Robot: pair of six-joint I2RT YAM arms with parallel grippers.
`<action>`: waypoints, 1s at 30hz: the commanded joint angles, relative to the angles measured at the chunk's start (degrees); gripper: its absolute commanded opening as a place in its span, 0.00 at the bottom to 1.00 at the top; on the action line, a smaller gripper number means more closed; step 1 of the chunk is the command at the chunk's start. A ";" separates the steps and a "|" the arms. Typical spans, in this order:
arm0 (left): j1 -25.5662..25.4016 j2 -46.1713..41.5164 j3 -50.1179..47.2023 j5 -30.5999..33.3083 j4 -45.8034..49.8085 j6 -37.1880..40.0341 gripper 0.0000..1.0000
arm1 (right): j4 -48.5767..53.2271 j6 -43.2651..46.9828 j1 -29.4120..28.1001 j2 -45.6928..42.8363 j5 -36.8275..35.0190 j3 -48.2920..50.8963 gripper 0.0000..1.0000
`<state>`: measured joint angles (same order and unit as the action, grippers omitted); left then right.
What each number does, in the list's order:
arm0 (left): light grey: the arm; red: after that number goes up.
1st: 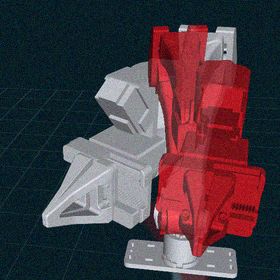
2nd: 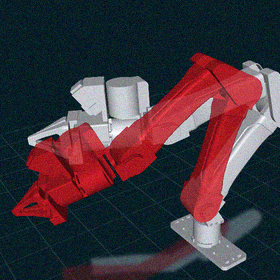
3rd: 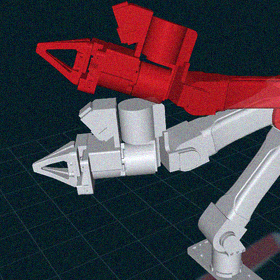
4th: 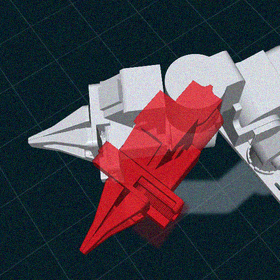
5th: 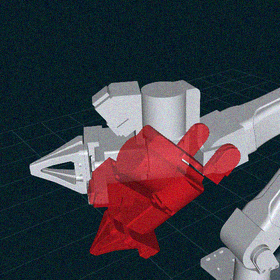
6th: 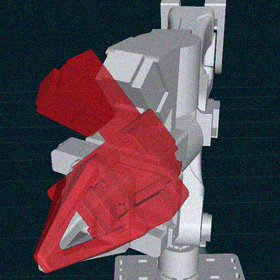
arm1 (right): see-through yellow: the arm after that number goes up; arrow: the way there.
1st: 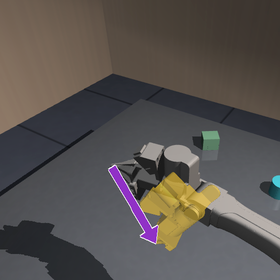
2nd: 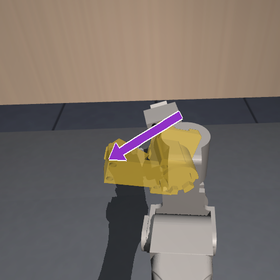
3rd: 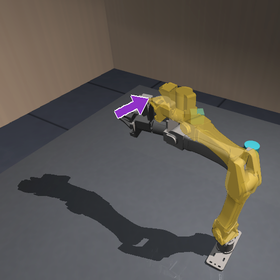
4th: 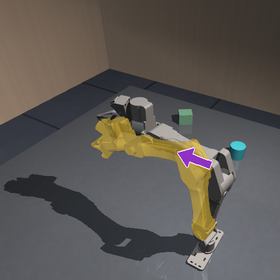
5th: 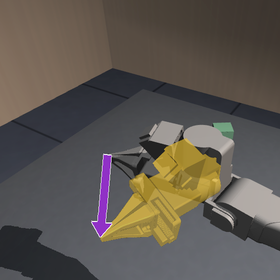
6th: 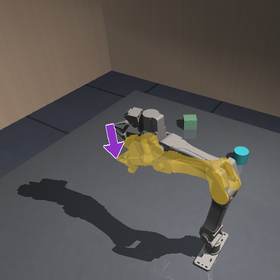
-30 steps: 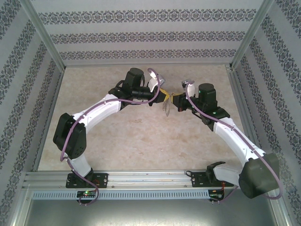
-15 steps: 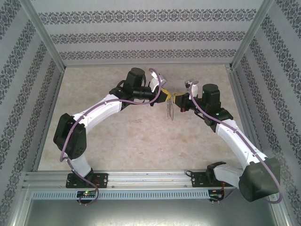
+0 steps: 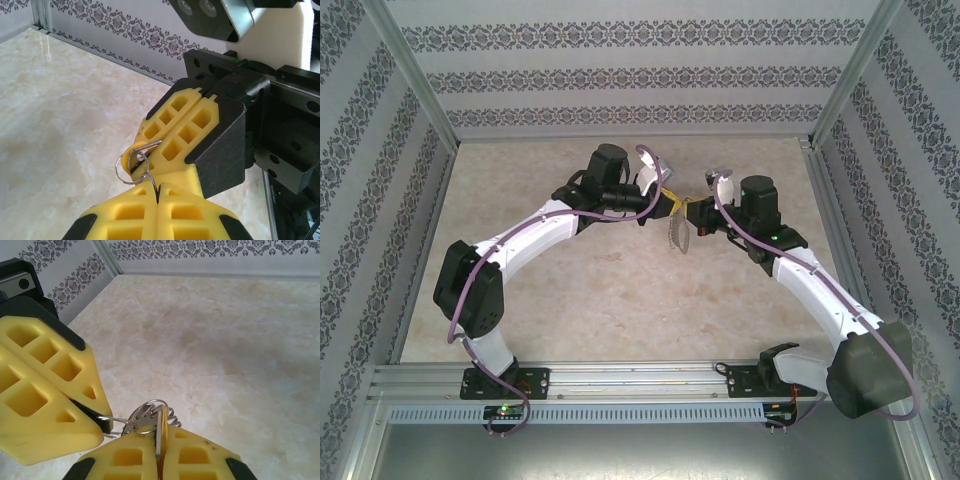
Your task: Put the keys on the keyring
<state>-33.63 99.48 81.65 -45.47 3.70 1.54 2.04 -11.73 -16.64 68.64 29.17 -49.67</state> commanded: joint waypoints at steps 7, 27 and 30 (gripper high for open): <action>-0.91 -1.20 1.01 -2.41 1.10 2.56 0.00 | -2.46 -0.23 4.39 -3.83 -0.96 2.49 0.00; -0.91 0.13 4.53 -4.85 9.71 11.38 0.00 | -3.10 8.79 3.87 -8.49 2.49 6.57 0.00; -0.91 0.31 4.57 -5.39 9.30 11.14 0.00 | -3.10 9.03 2.72 -7.34 1.99 5.25 0.00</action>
<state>-34.50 99.63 84.99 -48.05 10.13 10.79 0.58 -4.05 -13.50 60.42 33.50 -42.76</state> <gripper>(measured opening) 0.049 0.072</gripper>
